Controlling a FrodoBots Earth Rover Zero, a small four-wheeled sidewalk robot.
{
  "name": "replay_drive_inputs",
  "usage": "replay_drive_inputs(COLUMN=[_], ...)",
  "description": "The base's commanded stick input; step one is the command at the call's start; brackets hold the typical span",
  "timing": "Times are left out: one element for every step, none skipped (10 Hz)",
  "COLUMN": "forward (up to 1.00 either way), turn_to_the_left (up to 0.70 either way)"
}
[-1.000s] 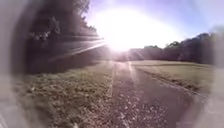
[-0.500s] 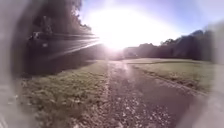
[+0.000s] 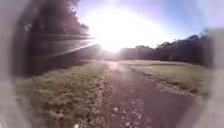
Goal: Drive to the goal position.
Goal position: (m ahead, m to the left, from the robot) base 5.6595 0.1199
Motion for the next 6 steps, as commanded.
replay_drive_inputs(forward=[0.85, 0.85, 0.85, 0.85, 0.85, 0.85], turn_to_the_left=[0.0, -0.06, -0.17, -0.33, 0.0, 0.0])
